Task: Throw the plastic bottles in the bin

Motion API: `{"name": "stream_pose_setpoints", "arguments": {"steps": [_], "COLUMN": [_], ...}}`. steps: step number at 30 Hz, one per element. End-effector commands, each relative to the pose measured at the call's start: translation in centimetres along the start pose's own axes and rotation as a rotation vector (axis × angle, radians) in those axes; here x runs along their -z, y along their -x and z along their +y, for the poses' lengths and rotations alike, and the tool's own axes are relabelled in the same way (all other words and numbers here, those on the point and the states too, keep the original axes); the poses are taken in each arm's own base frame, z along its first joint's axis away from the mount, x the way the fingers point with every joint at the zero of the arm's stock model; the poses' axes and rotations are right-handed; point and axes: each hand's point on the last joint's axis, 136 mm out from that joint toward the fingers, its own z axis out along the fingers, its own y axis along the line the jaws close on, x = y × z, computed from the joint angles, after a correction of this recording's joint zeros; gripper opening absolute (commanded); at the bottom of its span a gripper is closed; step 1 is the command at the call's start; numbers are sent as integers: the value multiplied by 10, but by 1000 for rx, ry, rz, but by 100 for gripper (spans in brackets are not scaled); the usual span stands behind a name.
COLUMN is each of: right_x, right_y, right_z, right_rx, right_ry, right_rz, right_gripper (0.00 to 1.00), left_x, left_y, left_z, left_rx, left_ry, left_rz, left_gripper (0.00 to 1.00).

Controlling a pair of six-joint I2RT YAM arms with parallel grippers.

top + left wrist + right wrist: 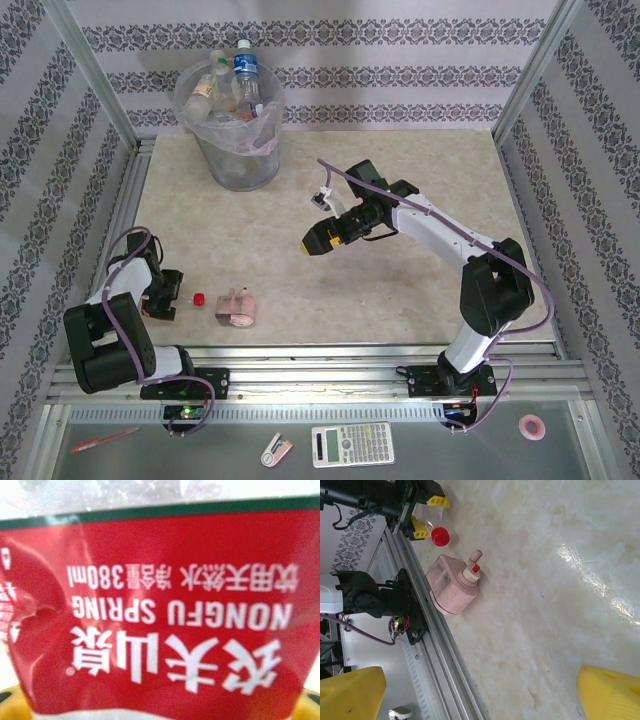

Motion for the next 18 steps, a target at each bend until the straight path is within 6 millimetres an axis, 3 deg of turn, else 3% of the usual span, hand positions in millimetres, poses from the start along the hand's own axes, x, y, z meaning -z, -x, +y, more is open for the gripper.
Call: {"name": "stream_pose_setpoints", "arguments": {"steps": [1,4,7,10,14,18], "right_x": [-1,0,2,6,11,15], "right_y": [2,2,4,8,13,16], "right_z": [6,4,1,-1,-3,-4], "right_rx": [22,19,11,14,15,20], "right_ry": [22,13,6,-3,-19,-34], "right_rz": [8,7,5,-8,-28,-42], "right_gripper": [98,98,98,98,98,98], "left_x": [27,60,112,182,300,406], "left_y": [5,1,-5,-22,-64,-104], "left_z": [-52,-78,-114,-162,-224,-260], "left_rx": [-150,-249,-371,-548,-791,-935], "left_ry": [-160,-271,-415,-593,-901,-1173], "left_rz": [-49,-98,-191,-305,-515,-730], "left_gripper": [50,43,42,43,44,43]}}
